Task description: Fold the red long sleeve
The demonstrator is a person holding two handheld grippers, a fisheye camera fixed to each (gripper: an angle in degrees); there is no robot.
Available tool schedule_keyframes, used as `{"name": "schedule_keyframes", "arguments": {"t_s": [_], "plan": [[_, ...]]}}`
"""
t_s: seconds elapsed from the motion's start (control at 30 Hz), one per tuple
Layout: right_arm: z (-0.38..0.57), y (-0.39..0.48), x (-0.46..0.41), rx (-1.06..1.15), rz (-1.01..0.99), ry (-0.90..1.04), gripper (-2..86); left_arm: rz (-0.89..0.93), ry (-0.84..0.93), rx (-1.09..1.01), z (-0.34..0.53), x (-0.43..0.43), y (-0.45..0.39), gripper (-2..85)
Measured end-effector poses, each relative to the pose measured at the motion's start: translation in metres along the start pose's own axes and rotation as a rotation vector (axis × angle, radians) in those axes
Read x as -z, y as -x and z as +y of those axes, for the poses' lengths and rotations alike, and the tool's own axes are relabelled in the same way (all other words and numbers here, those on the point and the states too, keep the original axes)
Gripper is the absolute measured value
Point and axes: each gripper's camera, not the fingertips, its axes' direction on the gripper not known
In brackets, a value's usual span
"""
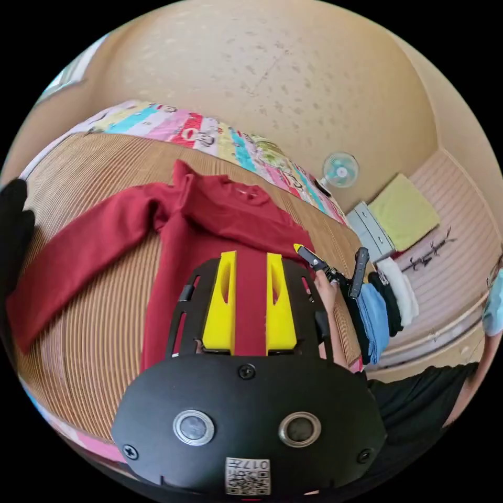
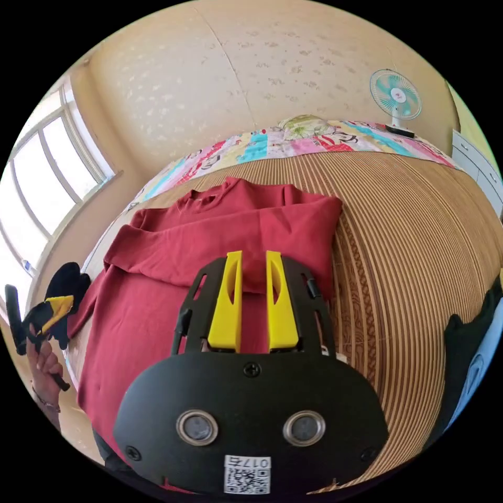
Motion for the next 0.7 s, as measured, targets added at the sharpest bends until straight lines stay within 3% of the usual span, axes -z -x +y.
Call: {"name": "schedule_keyframes", "arguments": {"t_s": [0.13, 0.23, 0.4, 0.5, 0.7], "plan": [[-0.011, 0.001, -0.018, -0.007, 0.034, 0.07, 6.1, 0.01, -0.012, 0.473, 0.065, 0.073, 0.132, 11.8], [-0.015, -0.01, -0.019, -0.016, -0.011, 0.097, 5.2, 0.08, -0.133, 0.632, 0.091, 0.101, 0.174, 12.7], [-0.013, -0.015, -0.011, 0.09, 0.01, 0.149, 3.3, -0.071, -0.278, 0.828, 0.099, 0.127, 0.198, 13.8], [-0.011, -0.021, -0.006, 0.091, 0.006, 0.136, 3.0, -0.036, -0.378, 0.949, 0.11, 0.12, 0.214, 10.4], [-0.017, -0.053, -0.004, 0.013, -0.117, 0.119, 2.9, -0.094, -0.386, 0.972, 0.098, 0.098, 0.212, 3.5]]}}
